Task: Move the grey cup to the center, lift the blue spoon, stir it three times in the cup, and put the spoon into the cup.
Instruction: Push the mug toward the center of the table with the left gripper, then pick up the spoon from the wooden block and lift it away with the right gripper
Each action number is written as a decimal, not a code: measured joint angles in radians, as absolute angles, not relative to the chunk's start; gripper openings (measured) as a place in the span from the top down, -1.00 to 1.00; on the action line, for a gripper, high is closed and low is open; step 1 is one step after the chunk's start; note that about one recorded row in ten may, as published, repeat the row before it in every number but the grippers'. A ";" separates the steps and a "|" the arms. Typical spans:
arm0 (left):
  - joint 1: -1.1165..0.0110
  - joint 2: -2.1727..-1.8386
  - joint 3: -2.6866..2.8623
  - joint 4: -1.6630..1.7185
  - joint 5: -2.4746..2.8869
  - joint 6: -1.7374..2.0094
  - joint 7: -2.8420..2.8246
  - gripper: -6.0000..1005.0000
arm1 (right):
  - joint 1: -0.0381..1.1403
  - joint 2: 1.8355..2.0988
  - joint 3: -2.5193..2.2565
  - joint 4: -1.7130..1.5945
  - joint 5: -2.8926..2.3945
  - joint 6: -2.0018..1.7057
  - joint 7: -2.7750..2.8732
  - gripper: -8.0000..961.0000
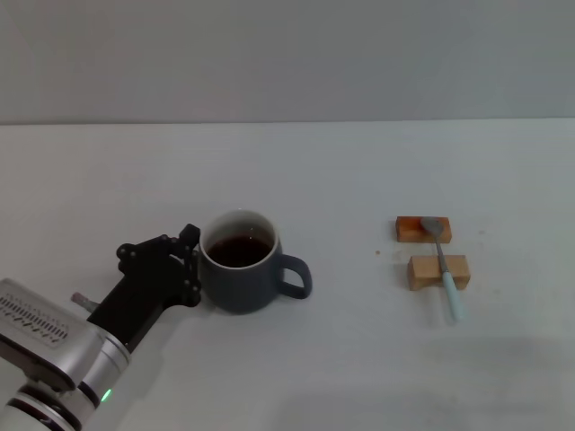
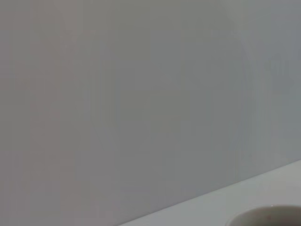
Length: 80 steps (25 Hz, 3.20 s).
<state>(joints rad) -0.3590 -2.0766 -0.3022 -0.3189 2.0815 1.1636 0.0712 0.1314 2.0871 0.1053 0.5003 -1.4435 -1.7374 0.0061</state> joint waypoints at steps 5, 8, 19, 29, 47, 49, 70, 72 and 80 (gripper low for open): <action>-0.367 -2.077 -0.278 -0.334 2.082 1.161 0.071 0.99 | 0.134 2.084 0.094 0.515 -1.444 -1.727 0.006 -0.45; -0.370 -2.078 -0.264 -0.335 2.082 1.161 0.071 0.99 | 0.135 2.085 0.089 0.521 -1.444 -1.719 0.006 -0.45; -0.306 -2.069 -0.360 -0.310 2.075 1.175 0.079 0.99 | 0.148 2.086 0.021 0.535 -1.444 -1.711 0.006 -0.44; -0.272 -2.069 -0.384 -0.285 2.072 1.185 0.073 0.99 | 0.168 2.089 -0.059 0.535 -1.444 -1.686 -0.002 -0.44; -0.219 -2.069 -0.436 -0.286 2.072 1.296 0.070 0.99 | 0.191 2.092 -0.101 0.612 -1.445 -1.513 -0.310 -0.44; -0.218 -2.069 -0.436 -0.286 2.072 1.295 0.070 0.99 | 0.197 2.092 -0.095 0.616 -1.445 -1.473 -0.304 -0.44; -0.225 -2.069 -0.436 -0.283 2.072 1.272 0.071 0.99 | 0.247 2.092 -0.081 0.616 -1.438 -1.315 -0.277 -0.43; -0.225 -2.069 -0.436 -0.281 2.072 1.272 0.070 0.99 | 0.253 2.092 -0.078 0.616 -1.438 -1.302 -0.277 -0.43; -0.226 -2.069 -0.449 -0.277 2.072 1.274 0.070 0.99 | 0.265 2.092 -0.059 0.615 -1.436 -1.243 -0.276 -0.43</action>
